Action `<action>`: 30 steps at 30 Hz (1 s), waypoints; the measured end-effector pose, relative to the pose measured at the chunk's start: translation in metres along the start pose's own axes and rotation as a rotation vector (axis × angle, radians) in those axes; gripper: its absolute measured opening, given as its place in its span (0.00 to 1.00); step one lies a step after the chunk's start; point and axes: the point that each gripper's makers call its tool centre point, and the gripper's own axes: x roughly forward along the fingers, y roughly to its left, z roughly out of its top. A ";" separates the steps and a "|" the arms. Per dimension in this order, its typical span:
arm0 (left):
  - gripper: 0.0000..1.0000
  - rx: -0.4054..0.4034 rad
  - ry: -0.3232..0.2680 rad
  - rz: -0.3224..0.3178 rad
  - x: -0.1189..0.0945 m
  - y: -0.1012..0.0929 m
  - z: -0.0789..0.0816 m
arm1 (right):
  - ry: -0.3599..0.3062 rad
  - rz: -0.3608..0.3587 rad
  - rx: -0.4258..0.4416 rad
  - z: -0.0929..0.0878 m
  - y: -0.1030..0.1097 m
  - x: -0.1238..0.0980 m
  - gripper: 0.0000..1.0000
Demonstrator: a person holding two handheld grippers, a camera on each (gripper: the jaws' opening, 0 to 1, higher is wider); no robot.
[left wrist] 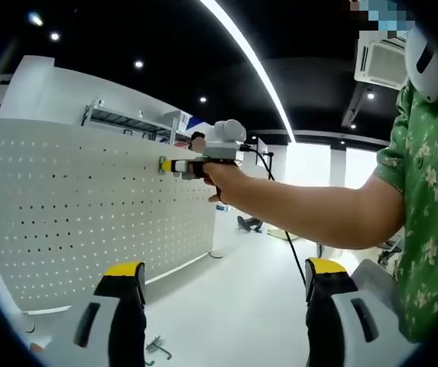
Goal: Insert the hook assembly into the mounting plate slot until the hook locks in place.
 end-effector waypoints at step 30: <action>0.86 0.009 0.016 -0.010 0.001 -0.002 -0.002 | -0.049 -0.007 -0.096 0.005 0.003 -0.009 0.02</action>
